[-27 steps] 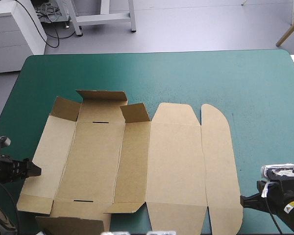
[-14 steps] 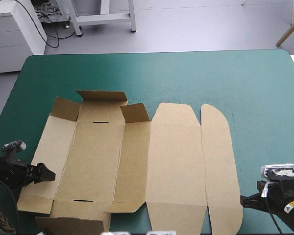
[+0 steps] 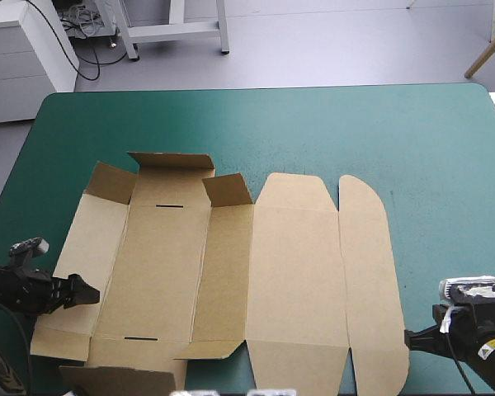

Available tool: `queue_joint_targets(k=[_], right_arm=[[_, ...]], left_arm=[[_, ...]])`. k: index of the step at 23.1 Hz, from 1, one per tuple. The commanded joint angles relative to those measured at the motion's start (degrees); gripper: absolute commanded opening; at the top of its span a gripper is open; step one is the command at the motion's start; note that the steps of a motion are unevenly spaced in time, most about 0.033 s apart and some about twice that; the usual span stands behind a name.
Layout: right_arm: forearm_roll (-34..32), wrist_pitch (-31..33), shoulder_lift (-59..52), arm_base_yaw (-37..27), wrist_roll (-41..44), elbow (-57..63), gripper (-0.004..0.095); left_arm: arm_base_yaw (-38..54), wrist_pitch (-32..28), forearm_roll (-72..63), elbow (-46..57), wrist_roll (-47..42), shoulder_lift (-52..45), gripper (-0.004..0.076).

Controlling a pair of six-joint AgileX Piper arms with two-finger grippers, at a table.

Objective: Fold the box

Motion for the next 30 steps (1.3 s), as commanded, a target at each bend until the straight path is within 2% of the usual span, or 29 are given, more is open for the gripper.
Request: queue_joint_targets(k=[1, 5, 7, 8, 9, 10, 15, 30], right_arm=[[0.54, -3.13, 0.37, -0.44, -0.42, -1.38, 0.0022], [0.54, -3.13, 0.37, -0.44, -0.42, -1.38, 0.0022], [0.54, -3.13, 0.37, -0.44, -0.42, -1.38, 0.0022], [0.54, -3.13, 0.37, -0.44, -0.42, -1.38, 0.0022], [0.54, -3.13, 0.37, -0.44, -0.42, -1.38, 0.0021], [0.54, -3.13, 0.37, -0.44, -0.42, -1.38, 0.0021], [0.54, -3.13, 0.37, -0.44, -0.42, -1.38, 0.0022], [0.54, -3.13, 0.37, -0.44, -0.42, -1.38, 0.0021]], left_arm=[[-2.24, 6.28, -2.84, -0.81, -0.05, -1.26, 0.0580], [-3.96, 6.28, -2.42, -0.81, 0.34, -1.26, 0.0554], [-4.10, 6.28, -2.42, -0.81, 0.34, -1.26, 0.0475], [-4.10, 6.28, -2.42, -0.81, 0.34, -1.26, 0.0391], [-4.10, 6.28, -2.42, -0.81, 0.34, -1.26, 0.0344], [-4.10, 6.28, -2.42, -0.81, 0.34, -1.26, 0.0254], [-4.10, 6.28, -0.30, -0.81, 0.34, -1.26, 0.0004], [-4.43, 6.28, 3.70, -0.92, -0.24, -1.26, -0.0010]])
